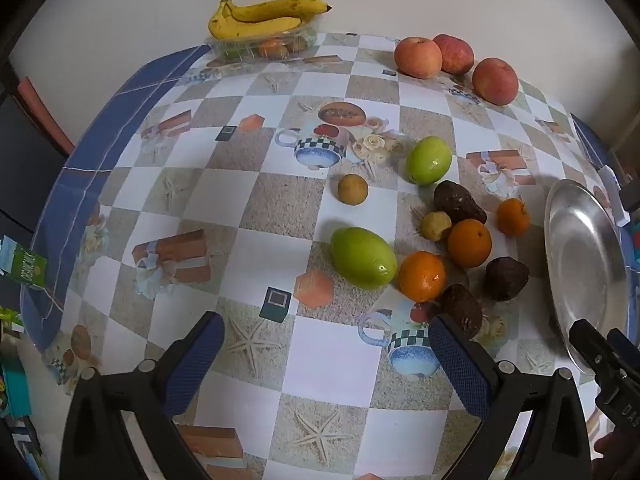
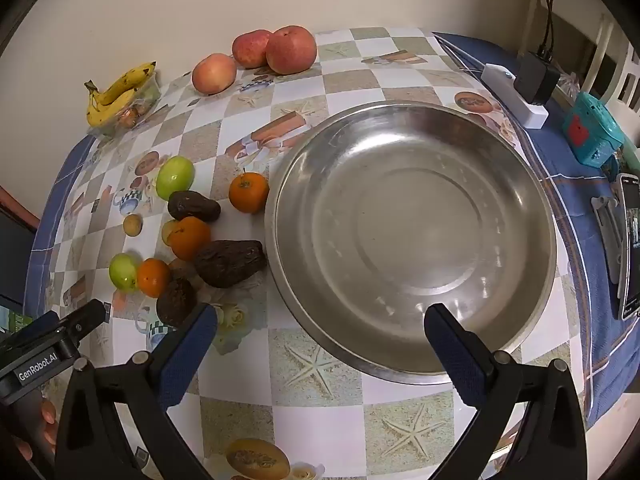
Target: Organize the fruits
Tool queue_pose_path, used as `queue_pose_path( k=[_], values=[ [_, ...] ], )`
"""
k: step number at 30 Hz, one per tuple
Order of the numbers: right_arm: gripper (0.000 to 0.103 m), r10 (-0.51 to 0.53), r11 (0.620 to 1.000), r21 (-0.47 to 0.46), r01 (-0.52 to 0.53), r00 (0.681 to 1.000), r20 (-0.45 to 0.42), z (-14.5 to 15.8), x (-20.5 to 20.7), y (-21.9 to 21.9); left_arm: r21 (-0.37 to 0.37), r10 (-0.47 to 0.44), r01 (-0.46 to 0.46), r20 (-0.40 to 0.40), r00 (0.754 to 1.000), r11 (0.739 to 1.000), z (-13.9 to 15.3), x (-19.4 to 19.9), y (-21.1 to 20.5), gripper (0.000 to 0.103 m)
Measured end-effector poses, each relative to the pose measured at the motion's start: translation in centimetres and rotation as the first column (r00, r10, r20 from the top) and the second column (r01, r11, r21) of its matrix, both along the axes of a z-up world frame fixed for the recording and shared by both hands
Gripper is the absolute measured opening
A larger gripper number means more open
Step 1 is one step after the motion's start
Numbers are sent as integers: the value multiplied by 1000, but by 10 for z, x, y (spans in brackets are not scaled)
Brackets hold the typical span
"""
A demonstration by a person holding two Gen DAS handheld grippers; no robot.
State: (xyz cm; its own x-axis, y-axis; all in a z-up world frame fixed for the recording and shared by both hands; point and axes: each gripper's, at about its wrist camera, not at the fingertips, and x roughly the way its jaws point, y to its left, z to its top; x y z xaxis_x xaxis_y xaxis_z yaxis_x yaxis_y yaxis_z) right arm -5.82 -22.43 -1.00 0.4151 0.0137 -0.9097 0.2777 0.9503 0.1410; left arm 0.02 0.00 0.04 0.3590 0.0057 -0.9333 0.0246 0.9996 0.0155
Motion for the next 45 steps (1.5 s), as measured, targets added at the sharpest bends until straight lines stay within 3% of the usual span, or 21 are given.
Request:
queue_pose_path(
  k=[45],
  values=[
    [103,7,1000,9,-7,1000,2,-1,0,4,-9,48,-48,-15,999,999,-5,0,10,103]
  ],
)
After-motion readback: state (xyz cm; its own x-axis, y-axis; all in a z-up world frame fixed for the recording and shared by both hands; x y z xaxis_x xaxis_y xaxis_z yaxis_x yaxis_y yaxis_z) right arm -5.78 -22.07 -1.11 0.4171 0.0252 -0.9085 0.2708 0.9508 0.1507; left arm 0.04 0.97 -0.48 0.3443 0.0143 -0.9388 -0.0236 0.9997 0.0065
